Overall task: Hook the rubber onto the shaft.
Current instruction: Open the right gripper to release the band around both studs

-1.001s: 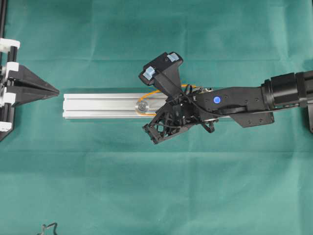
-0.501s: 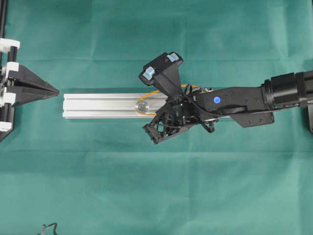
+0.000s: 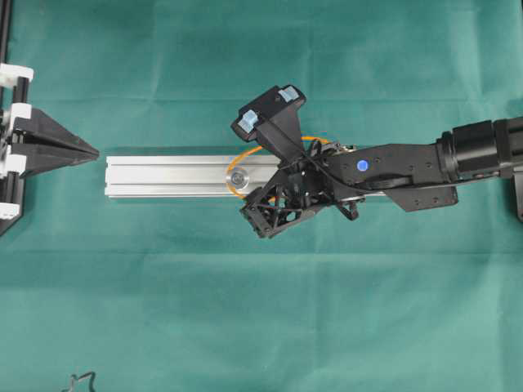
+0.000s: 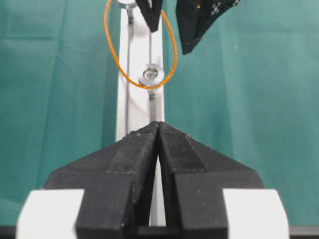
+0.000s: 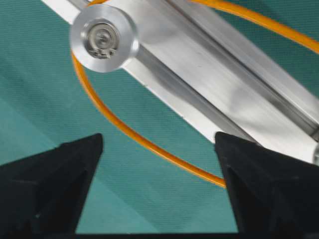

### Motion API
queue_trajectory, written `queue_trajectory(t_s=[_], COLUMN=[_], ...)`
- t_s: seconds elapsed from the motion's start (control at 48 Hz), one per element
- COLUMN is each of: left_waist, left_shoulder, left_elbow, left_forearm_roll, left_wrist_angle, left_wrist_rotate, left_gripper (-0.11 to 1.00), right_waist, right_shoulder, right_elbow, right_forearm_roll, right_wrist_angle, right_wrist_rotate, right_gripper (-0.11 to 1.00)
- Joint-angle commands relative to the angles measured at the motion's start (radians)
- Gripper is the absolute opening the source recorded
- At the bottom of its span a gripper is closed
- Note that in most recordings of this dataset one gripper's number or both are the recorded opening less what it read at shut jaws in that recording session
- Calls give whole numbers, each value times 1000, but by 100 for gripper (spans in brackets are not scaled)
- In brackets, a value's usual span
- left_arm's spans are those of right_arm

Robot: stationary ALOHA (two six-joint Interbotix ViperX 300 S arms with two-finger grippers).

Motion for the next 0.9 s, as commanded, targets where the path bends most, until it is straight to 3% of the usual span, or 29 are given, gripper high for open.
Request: queue_trajectory(t_s=[0.0,0.542,0.876], left_waist=[-3,-3,-3], left_shoulder=[6,6,3], left_elbow=[-35,-34,-34], left_forearm_roll=[0,0,0], left_wrist_angle=[-6,-6,-6], left_wrist_rotate=[0,2,2], left_gripper=[0,0,0], right_waist=[5,3,5], right_shoulder=[-43,-83,-195], right_elbow=[-9,-12,-17], right_forearm_roll=[-6,-6,-5], right_wrist_angle=[-2,-2,63], right_wrist_rotate=[0,-5,-77], right_gripper=[95,95,95])
